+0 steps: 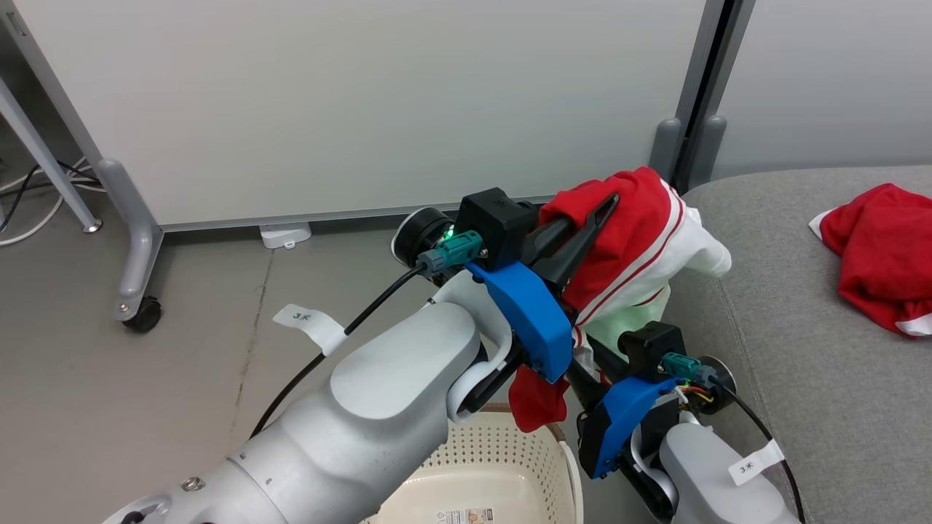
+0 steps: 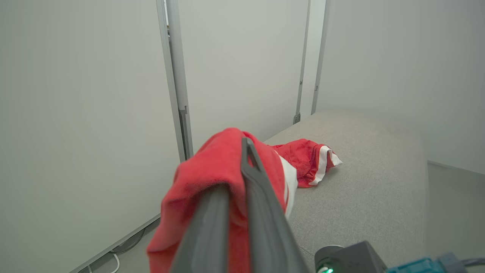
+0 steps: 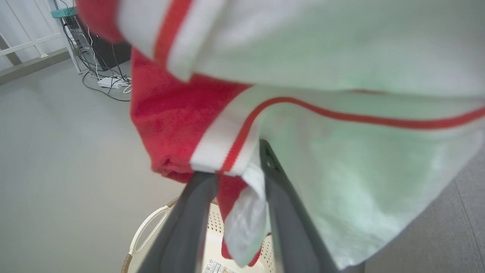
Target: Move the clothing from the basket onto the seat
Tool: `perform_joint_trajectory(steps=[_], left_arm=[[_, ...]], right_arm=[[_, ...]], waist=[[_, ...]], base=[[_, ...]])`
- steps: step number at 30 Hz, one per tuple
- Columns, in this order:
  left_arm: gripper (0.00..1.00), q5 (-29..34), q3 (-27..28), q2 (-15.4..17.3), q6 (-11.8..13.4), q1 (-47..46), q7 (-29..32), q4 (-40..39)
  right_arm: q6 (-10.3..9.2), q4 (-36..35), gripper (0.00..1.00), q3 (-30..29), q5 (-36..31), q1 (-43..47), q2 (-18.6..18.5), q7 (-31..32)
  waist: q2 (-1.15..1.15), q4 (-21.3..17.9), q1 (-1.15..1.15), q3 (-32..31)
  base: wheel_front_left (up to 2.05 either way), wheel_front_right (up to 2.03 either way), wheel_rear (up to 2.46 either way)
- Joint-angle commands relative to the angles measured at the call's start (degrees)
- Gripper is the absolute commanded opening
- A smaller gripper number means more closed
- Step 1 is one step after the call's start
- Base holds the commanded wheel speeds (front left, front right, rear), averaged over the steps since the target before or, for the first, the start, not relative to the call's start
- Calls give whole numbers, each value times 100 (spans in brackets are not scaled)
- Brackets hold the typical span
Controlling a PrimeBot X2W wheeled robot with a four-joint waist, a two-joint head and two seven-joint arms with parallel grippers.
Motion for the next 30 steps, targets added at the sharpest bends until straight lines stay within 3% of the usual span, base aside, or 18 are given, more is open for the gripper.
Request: perform_joint_trajectory(steps=[1,13,30], left_arm=[[0,-21,-30,-3,34,-87,-22,-5],[0,-77,6,-4,93,-103,-97,236],[0,7,94,-4,53,-45,-162,465]], right_arm=[[1,51,0,46,62,-96,-11,-55],[1,408,0,343,351,-226,-12,-235],[1,205,0,301,313,-160,-12,-298]], waist=[[0,1,0,-1],[0,-117,0,-33],[0,-262,0,-44]], base=[[0,0,0],[0,0,0],[0,0,0]])
